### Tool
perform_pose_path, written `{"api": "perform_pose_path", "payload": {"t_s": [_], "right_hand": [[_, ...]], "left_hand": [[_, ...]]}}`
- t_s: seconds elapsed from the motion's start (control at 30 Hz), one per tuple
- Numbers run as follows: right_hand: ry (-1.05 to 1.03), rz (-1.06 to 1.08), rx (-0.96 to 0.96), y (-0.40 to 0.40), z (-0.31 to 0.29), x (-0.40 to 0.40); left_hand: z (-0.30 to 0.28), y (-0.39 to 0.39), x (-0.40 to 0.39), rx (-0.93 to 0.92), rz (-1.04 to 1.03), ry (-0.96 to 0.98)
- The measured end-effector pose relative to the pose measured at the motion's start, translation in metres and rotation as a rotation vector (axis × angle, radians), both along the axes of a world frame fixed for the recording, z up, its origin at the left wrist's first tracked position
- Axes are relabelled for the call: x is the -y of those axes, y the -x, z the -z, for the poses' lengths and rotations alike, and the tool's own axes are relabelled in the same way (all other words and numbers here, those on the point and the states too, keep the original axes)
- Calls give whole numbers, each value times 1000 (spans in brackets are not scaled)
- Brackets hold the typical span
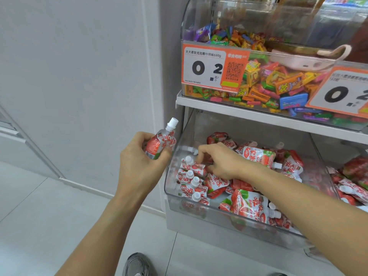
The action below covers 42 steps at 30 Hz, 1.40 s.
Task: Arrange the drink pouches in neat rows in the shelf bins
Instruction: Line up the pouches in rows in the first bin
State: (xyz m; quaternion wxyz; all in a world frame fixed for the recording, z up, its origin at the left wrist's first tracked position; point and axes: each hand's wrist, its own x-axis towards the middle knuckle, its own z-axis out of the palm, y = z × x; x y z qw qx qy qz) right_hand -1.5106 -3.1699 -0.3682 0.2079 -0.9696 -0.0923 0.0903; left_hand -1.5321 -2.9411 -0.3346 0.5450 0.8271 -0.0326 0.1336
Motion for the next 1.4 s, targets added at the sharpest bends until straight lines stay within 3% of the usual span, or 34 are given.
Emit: {"api": "perform_pose_path", "payload": {"t_s": [0.13,0.3,0.4,0.47,0.53,0.77,0.93,1.07,1.17,1.23,1.4], "right_hand": [[64,-22,92,2,18,-7],[238,-117,-21,14,-25,-2],[-43,-42,-229,43,-46,0],[-38,-45,-330,57,-38,-4],[29,-39,-295,61,-22,-7],[-298,53,-225,65,6,-22],[-94,78,-235,52,-13,-13],[69,-49,-355,41,-24,-8],[-106,-22,-412,33,-35,9],[-292,21,-271,33,-39,15],[-610,-112,36,38,-37,1]], "left_hand": [[-2,2,-2,-14,3,5],[-2,2,-3,-30,10,-18],[-2,1,-4,-35,6,-32],[-2,2,-4,-33,5,-45],[-3,4,-2,-31,6,-53],[-5,5,3,3,-36,-59],[-11,7,9,101,-2,15],[-10,10,18,209,156,-1],[-4,9,24,249,274,-106],[0,8,28,233,326,-179],[6,5,37,219,351,-274]]}}
